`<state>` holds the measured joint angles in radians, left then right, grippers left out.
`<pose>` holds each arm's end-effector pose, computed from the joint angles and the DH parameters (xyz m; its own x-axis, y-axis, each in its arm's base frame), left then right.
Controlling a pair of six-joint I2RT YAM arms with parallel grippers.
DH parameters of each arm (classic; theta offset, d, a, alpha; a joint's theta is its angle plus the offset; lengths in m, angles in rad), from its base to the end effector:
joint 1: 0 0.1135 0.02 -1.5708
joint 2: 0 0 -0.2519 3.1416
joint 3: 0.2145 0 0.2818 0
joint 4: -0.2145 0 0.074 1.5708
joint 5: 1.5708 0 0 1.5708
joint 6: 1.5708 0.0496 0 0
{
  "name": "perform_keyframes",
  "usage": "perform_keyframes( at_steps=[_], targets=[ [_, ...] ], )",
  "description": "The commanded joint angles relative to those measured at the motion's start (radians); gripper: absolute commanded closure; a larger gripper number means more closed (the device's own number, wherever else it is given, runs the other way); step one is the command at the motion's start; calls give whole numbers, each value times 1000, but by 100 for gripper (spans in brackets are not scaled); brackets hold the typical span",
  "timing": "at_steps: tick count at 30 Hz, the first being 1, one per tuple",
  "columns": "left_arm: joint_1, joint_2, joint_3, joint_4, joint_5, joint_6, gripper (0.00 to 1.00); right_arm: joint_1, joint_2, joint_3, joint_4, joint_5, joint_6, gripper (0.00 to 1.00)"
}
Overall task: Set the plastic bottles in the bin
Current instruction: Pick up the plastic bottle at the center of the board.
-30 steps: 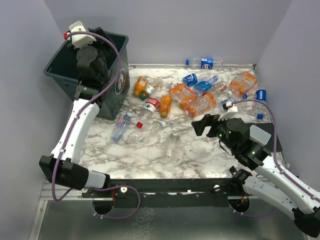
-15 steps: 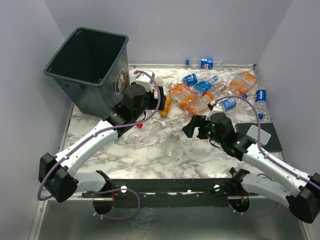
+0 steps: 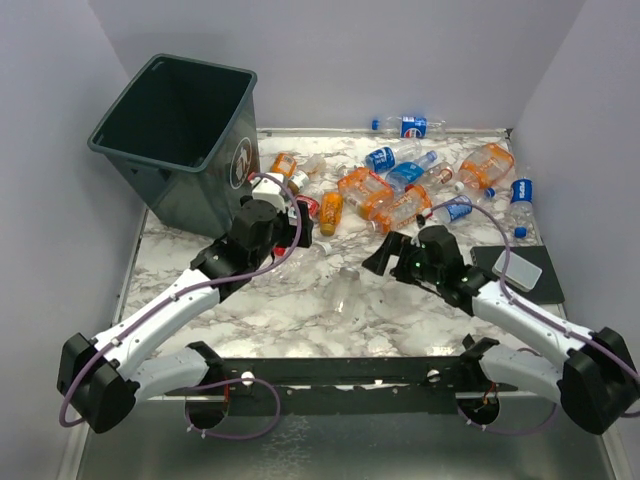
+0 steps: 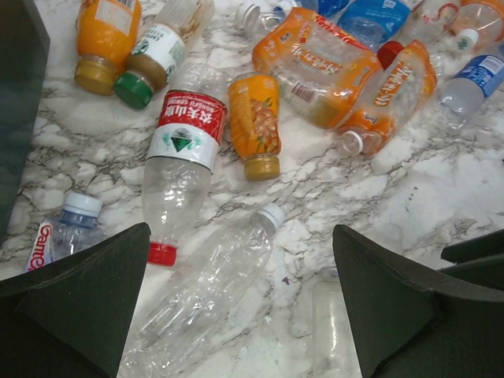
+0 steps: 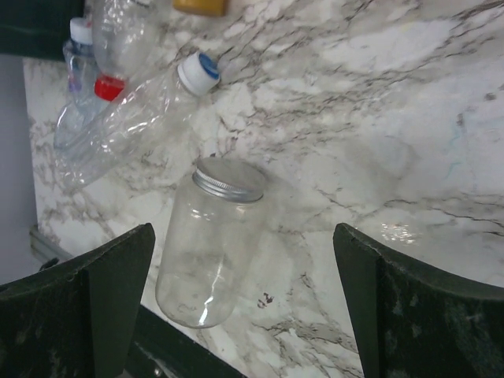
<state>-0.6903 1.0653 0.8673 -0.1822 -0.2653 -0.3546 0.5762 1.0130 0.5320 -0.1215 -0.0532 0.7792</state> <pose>0.2342 -0.1765 0.2933 -0.4165 -0.0906 -0.9046 0.3009 0.9252 -0.2312 0.2168 0.1440 0.1830 -0.7462 0.3520 -0.5650 -0.0793 0.7957 0.6004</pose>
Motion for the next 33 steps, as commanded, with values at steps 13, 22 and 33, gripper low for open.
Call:
perform_keyframes(
  at_steps=[13,22,33],
  targets=[
    [-1,-113,-111,90,7,-81,1,3,257,52,77,-323,76,0],
    [-1,-118,-116,90,4,-90,1,46,297,32,142,-314,193,0],
    [-1,-123,-120,85,-3,-92,1,124,401,67,96,-236,186,0]
  ],
)
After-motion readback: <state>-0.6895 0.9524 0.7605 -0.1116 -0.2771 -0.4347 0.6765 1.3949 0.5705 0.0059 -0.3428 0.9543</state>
